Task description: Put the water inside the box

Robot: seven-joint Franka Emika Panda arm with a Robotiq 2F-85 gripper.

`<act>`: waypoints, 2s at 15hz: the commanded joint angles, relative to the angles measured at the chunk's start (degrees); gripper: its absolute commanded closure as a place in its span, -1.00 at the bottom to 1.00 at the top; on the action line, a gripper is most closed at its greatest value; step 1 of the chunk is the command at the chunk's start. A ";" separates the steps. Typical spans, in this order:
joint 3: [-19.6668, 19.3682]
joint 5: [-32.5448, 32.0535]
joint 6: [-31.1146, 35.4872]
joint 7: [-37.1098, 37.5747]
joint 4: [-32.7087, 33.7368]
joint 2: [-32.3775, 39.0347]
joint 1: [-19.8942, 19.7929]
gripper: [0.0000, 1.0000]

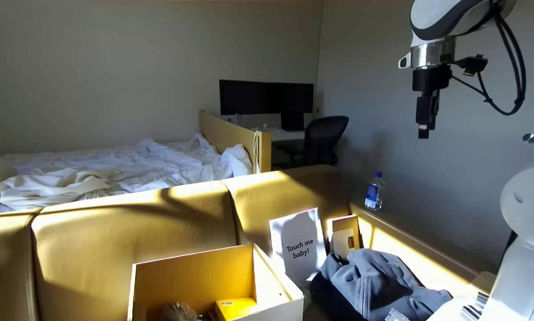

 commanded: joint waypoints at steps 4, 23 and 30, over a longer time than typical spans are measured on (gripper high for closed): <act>-0.08 -0.03 -0.15 0.06 0.10 0.00 0.15 -1.00; -20.13 4.63 36.81 10.02 14.86 39.77 4.27 -1.00; -11.53 3.88 37.61 12.10 12.46 37.69 -4.66 -1.00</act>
